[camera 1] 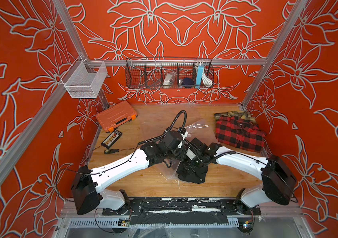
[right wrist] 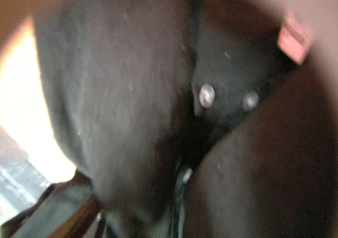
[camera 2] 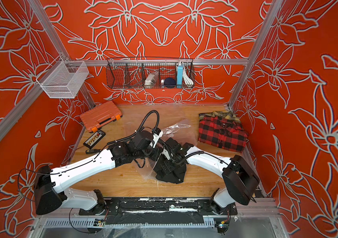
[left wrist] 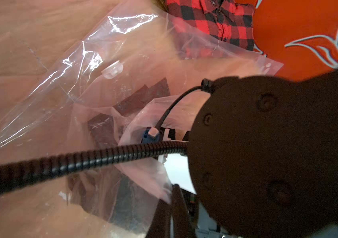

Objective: Place the folded shirt into the vacuum bag
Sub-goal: Place the shirt in the vacuum bag.

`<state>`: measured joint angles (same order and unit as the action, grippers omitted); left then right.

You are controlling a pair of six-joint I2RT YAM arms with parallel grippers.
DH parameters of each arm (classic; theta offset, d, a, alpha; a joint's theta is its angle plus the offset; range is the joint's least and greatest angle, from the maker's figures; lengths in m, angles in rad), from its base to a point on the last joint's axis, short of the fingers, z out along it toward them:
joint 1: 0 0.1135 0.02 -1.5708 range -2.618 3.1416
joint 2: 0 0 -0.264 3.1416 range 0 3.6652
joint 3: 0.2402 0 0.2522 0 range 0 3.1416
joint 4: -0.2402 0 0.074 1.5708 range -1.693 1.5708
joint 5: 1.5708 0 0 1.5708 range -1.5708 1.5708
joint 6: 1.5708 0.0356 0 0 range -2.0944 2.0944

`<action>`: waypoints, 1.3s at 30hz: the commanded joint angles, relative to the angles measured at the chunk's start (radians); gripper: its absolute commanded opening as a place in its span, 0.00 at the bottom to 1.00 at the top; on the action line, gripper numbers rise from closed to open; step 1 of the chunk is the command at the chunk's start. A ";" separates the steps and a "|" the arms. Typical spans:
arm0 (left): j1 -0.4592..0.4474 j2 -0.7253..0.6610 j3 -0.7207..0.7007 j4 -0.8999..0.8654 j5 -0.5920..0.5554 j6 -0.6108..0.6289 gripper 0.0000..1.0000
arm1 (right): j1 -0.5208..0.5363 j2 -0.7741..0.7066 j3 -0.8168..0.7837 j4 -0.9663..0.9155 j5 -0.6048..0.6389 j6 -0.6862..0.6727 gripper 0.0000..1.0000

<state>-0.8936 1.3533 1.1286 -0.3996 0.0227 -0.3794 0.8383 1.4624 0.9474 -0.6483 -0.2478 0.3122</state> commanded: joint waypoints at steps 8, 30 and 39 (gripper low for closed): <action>-0.013 -0.039 -0.043 0.025 0.017 -0.008 0.00 | -0.061 -0.344 -0.024 -0.234 0.099 0.096 0.92; -0.096 0.070 0.029 0.035 0.030 -0.008 0.00 | -0.106 -0.562 -0.553 0.268 -0.023 0.878 0.53; -0.129 0.092 0.071 0.022 0.043 0.004 0.00 | -0.176 -0.460 -0.562 0.414 0.010 0.912 0.42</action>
<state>-1.0027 1.4319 1.1713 -0.3805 0.0467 -0.3855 0.6865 0.9688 0.3599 -0.3256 -0.2695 1.1915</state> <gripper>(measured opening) 0.047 0.433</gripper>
